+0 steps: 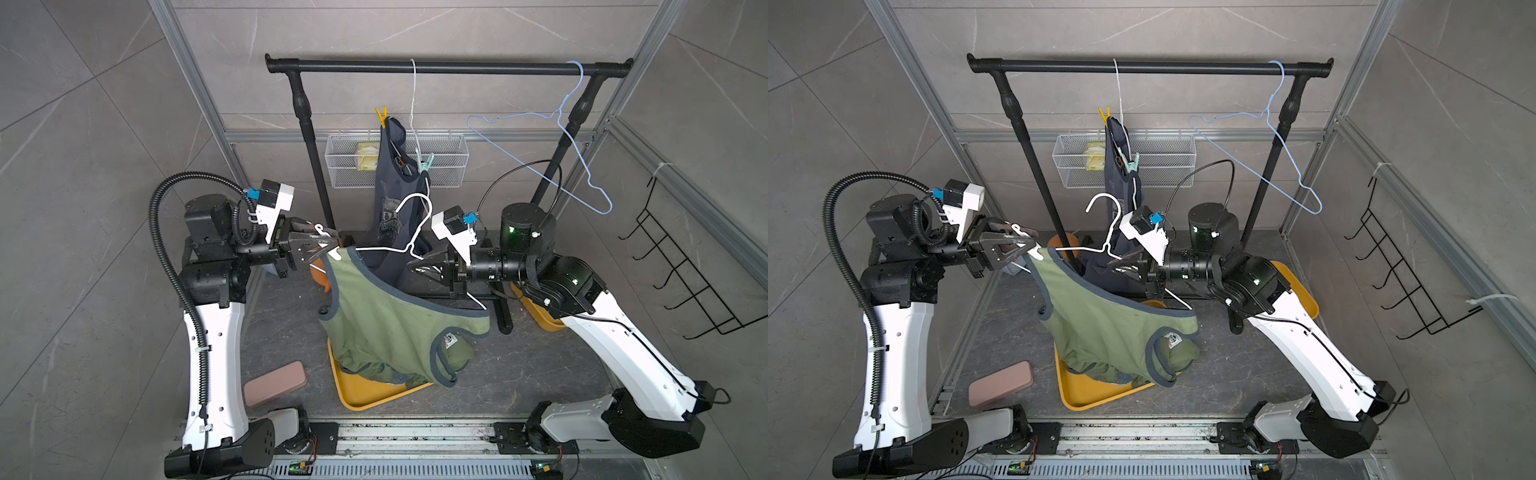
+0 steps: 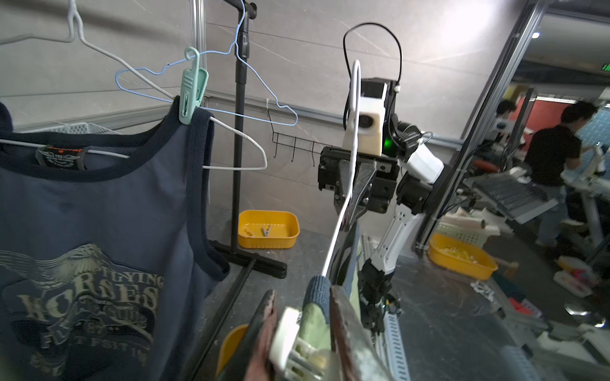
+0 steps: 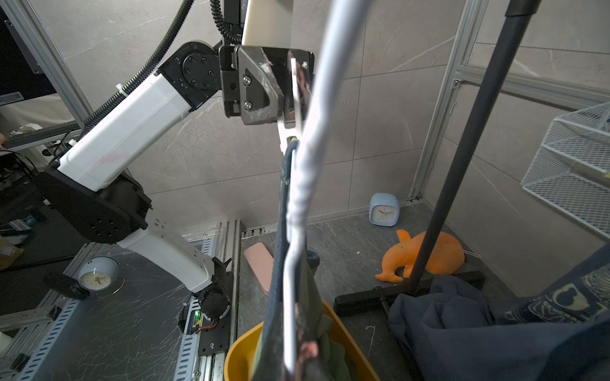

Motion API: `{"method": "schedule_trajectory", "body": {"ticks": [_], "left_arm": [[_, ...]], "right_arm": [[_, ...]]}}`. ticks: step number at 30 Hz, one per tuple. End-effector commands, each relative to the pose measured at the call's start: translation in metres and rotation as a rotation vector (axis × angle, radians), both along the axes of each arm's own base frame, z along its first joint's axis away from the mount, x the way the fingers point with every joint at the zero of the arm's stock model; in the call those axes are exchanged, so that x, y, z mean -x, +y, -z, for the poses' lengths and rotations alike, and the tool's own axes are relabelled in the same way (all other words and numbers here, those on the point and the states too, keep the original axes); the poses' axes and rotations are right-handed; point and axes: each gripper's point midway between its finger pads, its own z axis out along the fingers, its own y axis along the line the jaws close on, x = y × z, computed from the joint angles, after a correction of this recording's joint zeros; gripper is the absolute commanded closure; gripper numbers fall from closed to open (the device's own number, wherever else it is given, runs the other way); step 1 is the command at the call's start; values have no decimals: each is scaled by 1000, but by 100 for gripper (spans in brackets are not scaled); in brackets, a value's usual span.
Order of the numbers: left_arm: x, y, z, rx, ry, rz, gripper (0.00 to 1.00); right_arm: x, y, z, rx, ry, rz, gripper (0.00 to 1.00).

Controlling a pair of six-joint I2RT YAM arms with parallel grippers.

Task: Remove the clothespins securing tank tops to the hanger
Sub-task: Remove the clothespin from the hanger.

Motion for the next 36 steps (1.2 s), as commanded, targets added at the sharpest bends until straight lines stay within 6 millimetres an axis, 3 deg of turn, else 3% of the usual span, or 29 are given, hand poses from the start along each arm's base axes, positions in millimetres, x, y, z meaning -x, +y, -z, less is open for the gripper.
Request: {"method": "schedule_trajectory", "body": {"ticks": [1,8,11,20,25,36], "left_arm": [[44,-2,-13,33,-40,205,83],[46,-3,-13,35,-43,205,100],[49,-3,-17,29,-64,201,100],[52,-2,-41,-11,-100,165,100],[44,-2,-43,-14,-87,135,100],[52,-3,-37,-10,-44,124,100]], "right_arm": [[3,-3,-26,-63,-45,-2,100],[1,-1,-24,-56,-39,2,100],[-7,1,-15,-28,-25,23,100],[-22,9,23,61,28,44,100],[-24,10,44,99,54,45,100],[-32,30,113,190,214,-32,100]]}}
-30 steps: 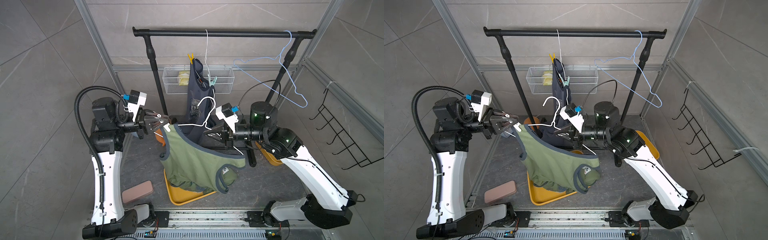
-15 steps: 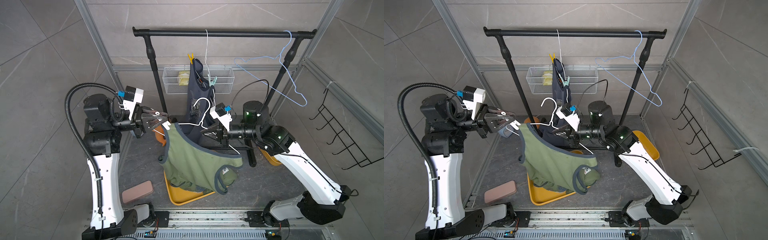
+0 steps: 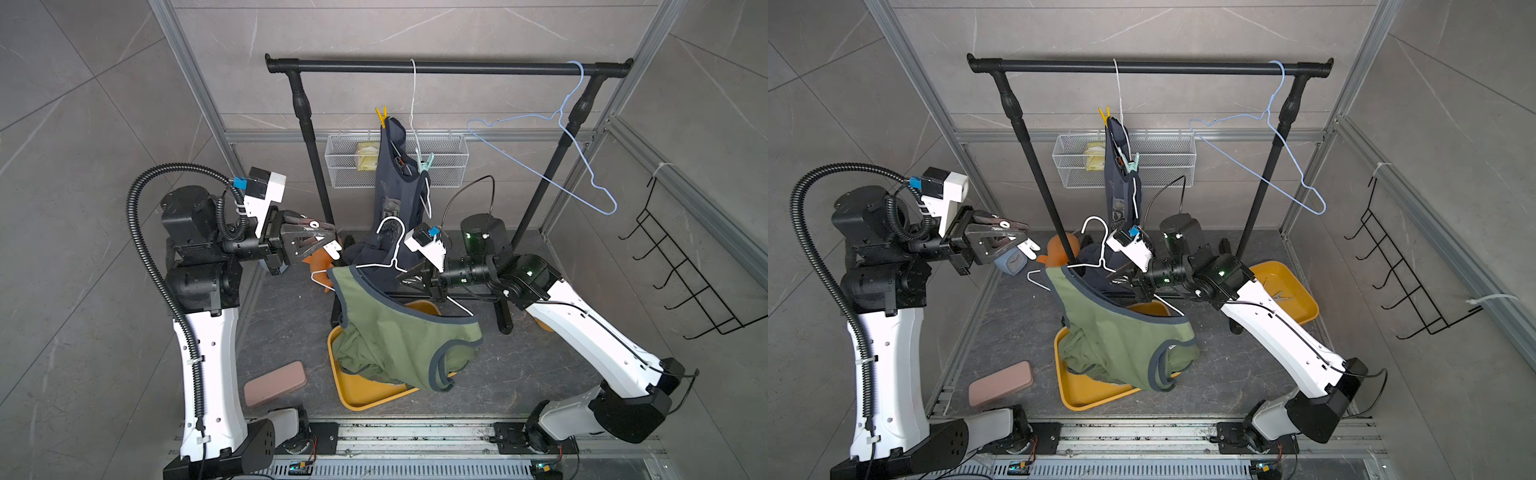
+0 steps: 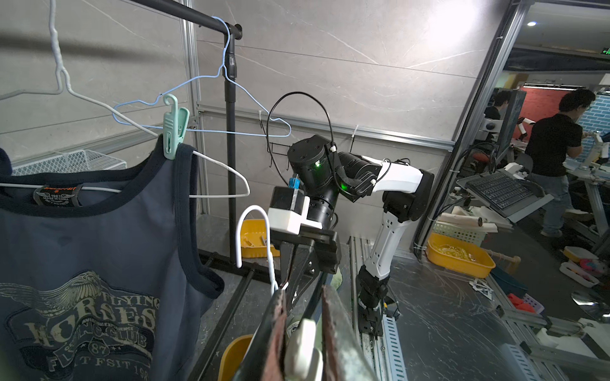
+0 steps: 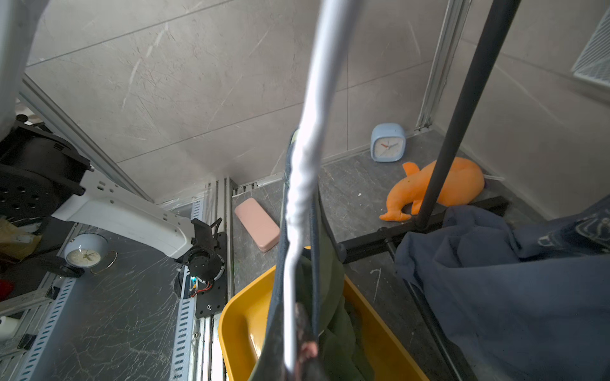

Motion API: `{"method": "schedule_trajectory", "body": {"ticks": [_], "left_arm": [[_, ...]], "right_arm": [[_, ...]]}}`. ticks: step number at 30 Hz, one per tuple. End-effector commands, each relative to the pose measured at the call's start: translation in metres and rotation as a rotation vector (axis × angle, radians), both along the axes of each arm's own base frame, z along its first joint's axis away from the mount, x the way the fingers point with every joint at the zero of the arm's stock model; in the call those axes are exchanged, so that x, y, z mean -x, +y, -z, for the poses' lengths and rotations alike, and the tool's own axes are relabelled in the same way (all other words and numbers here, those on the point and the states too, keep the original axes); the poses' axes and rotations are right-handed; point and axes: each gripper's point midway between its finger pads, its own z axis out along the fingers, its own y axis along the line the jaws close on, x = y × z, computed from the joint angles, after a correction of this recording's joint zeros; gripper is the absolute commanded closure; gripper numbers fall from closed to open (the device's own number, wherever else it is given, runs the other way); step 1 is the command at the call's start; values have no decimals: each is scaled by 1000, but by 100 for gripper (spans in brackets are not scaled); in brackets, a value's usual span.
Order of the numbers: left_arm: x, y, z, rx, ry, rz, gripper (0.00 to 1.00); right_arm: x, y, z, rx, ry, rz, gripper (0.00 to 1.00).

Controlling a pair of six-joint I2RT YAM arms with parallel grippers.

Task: Remove the clothespins securing tank tops to the hanger
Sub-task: Remove the clothespin from the hanger, then place the hanger in the storage box.

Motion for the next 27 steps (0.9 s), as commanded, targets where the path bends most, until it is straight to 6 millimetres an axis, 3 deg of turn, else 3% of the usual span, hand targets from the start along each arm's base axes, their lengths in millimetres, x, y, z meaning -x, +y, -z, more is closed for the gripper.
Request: {"method": "schedule_trajectory", "body": {"ticks": [1,16,25,27], "left_arm": [[33,-1,-3,-9,-16,119,100],[25,0,11,0,24,123,100],[22,0,17,4,35,107,100],[18,-1,18,5,45,89,100]], "right_arm": [[4,9,24,4,67,-61,100],[10,30,156,65,422,-122,100],[-2,31,241,201,513,-3,100],[-4,27,251,227,512,30,93]]}}
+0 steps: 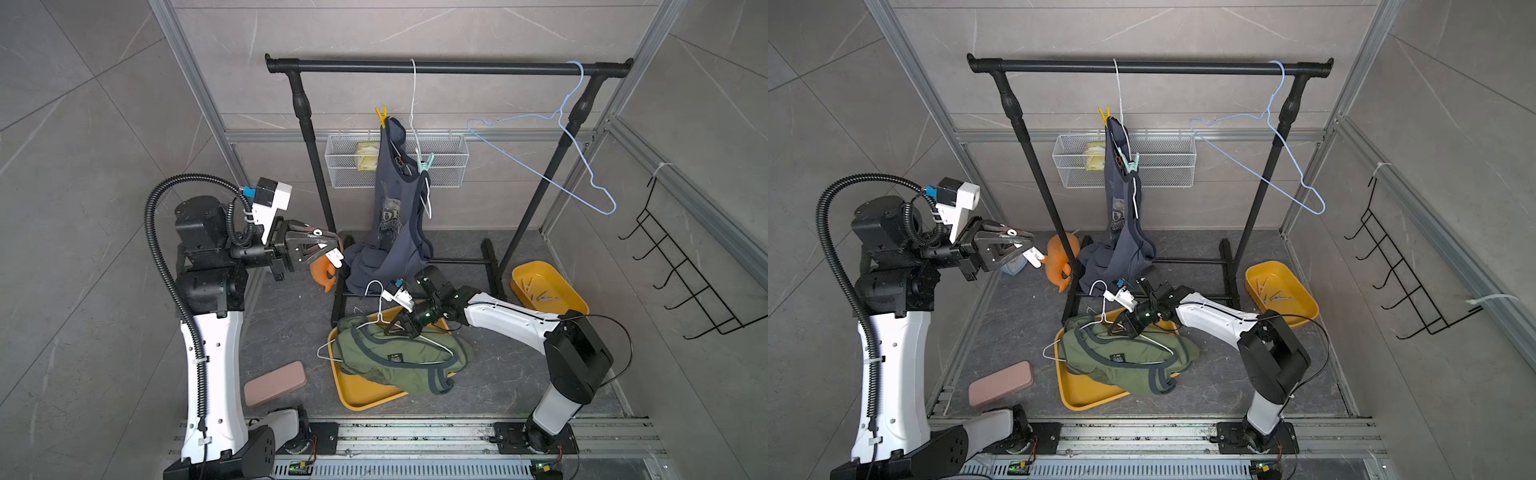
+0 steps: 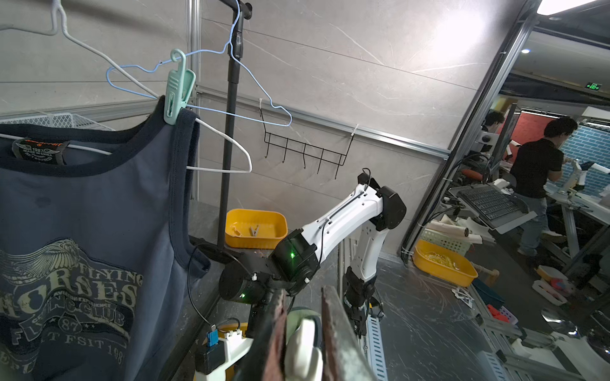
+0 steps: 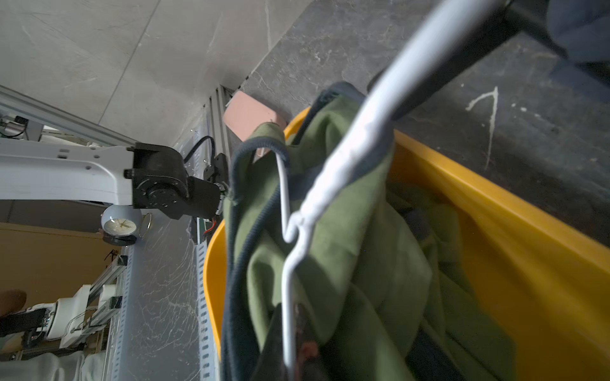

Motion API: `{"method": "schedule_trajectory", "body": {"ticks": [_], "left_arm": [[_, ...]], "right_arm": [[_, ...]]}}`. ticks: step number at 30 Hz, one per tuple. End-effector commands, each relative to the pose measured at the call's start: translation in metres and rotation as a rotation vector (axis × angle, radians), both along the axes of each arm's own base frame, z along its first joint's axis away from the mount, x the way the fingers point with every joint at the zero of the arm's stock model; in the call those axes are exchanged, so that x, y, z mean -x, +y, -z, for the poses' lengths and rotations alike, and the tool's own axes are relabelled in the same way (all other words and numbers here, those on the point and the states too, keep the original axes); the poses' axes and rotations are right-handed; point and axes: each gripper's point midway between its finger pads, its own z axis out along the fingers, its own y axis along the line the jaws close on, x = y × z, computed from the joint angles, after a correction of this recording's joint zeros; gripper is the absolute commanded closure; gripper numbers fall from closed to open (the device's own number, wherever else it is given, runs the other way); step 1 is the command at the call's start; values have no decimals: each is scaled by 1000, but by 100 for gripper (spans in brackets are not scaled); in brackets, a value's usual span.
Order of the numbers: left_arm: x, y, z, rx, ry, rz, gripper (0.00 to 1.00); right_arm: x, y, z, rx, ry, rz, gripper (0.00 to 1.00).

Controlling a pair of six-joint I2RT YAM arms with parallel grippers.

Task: Remove the clothespins securing tank tops to the hanger
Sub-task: Place the hanger in the storage box.

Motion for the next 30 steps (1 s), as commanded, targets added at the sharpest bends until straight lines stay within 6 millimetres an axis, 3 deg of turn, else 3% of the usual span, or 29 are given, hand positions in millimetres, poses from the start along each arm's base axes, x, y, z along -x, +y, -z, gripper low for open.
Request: {"method": "schedule_trajectory", "body": {"ticks": [1,7,10,17,23,27,30], "left_arm": [[22,-2,-5,-1,-42,77,100],[-9,-2,-5,8,17,-49,100],[-16,-1,-9,18,37,-76,100],[-18,0,-13,27,51,-96,100],[-18,-1,-14,34,66,-100,100],[-17,-2,-12,37,83,-98,100],[-18,-4,-13,47,105,-94,100]], "right_arm": [[-6,-2,13,41,-27,50,89],[-16,-11,-7,75,-113,108,70],[-23,-14,-21,92,-162,131,63],[-25,-24,-45,113,-215,156,58],[-12,-30,-70,60,-229,158,55],[9,-34,-113,-41,-267,148,55],[35,-29,-162,-152,-325,109,53]]}}
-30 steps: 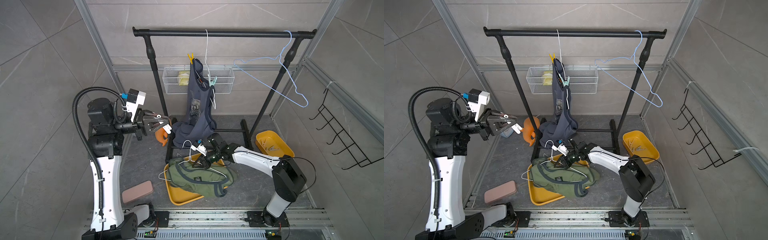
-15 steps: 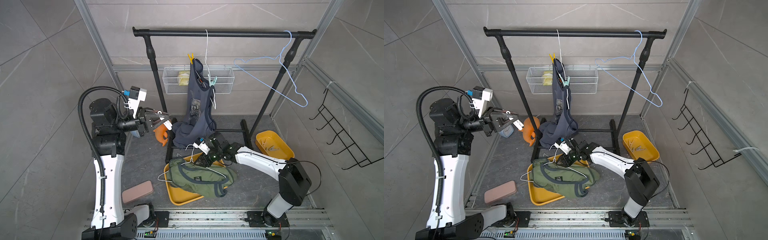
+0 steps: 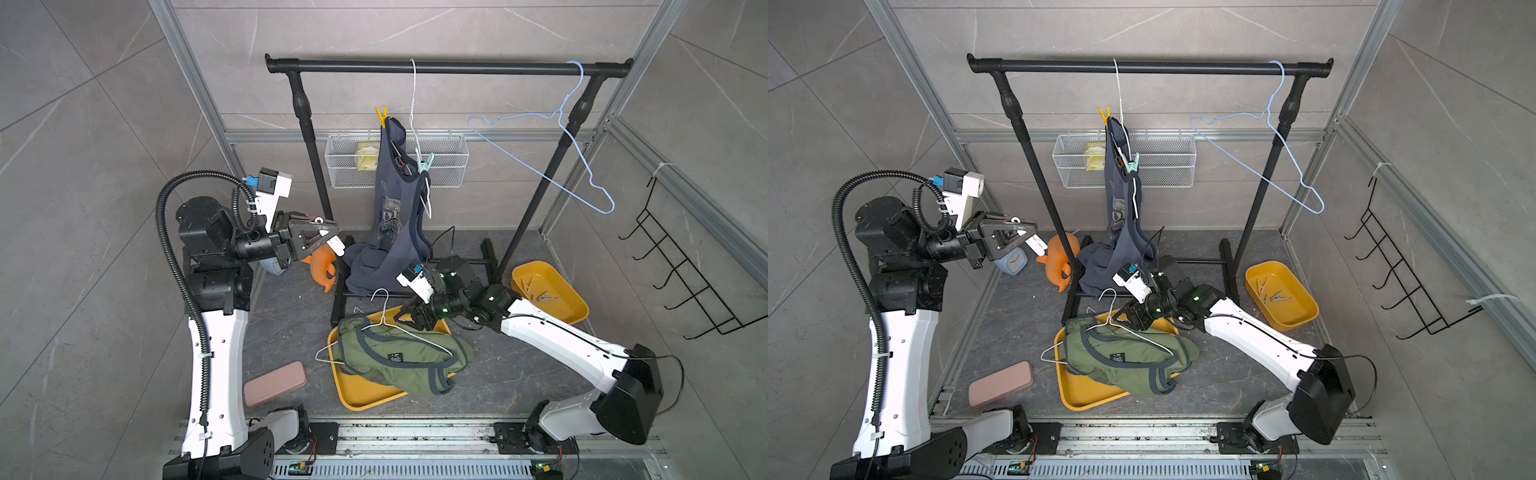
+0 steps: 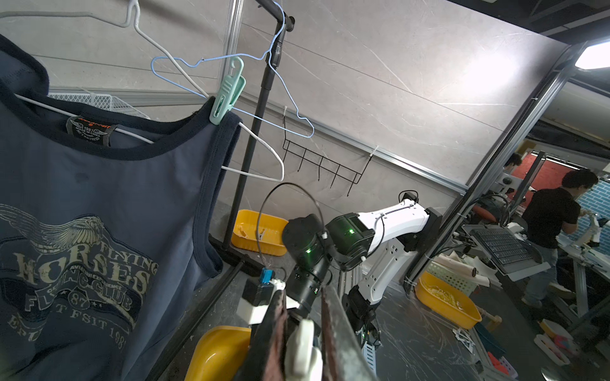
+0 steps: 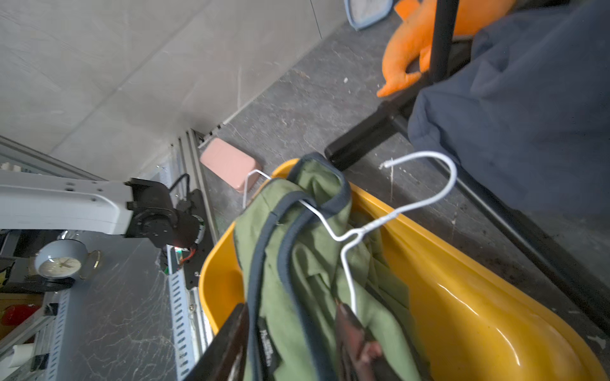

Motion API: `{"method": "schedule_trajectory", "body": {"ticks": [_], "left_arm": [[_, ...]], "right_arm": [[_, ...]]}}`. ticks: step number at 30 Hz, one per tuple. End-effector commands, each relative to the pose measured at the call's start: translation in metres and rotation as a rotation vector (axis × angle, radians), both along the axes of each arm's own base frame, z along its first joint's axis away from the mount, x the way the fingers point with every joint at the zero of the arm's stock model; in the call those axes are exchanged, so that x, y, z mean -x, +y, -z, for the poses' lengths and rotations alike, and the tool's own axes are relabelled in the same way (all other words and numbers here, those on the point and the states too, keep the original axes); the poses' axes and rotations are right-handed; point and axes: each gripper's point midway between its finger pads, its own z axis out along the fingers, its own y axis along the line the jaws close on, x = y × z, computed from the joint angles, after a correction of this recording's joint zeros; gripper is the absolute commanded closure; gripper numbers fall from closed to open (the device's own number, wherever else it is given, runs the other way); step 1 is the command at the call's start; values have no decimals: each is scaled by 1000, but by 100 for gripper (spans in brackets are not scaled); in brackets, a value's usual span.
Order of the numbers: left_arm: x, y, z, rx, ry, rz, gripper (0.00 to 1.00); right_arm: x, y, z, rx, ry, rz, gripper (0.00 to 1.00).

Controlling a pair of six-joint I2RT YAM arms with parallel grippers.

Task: Remove the clothespins securing tank tops to the hanger
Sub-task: Place the hanger in the storage box, then place the clothespin in the basket.

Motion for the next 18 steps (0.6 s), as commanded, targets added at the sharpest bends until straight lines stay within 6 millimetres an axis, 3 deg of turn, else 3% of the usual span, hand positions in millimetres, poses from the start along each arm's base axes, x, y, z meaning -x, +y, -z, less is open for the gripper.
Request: {"method": "schedule_trajectory", "body": {"ticks": [1,5,10,14,18], "left_arm": [[10,-4,-11,11,-20,8,100],[11,-8,-16,18,-14,23,100],[15,-16,-11,18,-5,63,100],[21,-21,-4,14,4,103,100],[34,-26,-3,1,-5,172,100]], "right_arm": [[37,6,-63,-128,-63,-78,53],[65,19,-131,-239,-172,-144,50],[75,26,-208,-378,-280,-154,49],[60,36,-238,-420,-331,-103,48],[45,52,-255,-449,-346,-77,48]]}}
